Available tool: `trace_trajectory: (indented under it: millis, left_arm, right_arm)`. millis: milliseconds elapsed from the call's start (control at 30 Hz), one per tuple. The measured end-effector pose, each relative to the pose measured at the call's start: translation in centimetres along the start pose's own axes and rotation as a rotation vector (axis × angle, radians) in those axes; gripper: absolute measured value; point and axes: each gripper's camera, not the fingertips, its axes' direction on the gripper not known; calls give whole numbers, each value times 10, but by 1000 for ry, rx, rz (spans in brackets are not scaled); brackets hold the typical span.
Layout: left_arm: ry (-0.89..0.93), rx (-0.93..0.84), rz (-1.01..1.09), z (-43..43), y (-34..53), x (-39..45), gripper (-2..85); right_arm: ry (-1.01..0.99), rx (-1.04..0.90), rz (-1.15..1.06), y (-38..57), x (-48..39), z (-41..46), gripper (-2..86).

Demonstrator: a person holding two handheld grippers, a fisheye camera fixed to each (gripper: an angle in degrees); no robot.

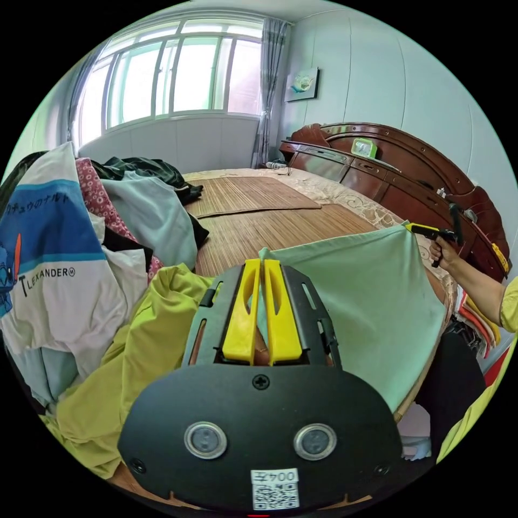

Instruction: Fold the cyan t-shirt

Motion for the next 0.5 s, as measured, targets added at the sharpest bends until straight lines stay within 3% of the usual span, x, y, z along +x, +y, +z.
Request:
trace_trajectory:
  millis: [300, 400, 500]
  left_arm:
    - [-113, -205, 3, 104, -22, 4, 14]
    - [-177, -281, -43, 131, -21, 3, 15]
    - [-256, -246, -127, 121, -27, -5, 15]
  right_arm:
    - [14, -189, 100, 5, 28, 135, 24]
    - [123, -335, 158, 11, 38, 180, 26]
    - [206, -356, 216, 15, 55, 182, 12]
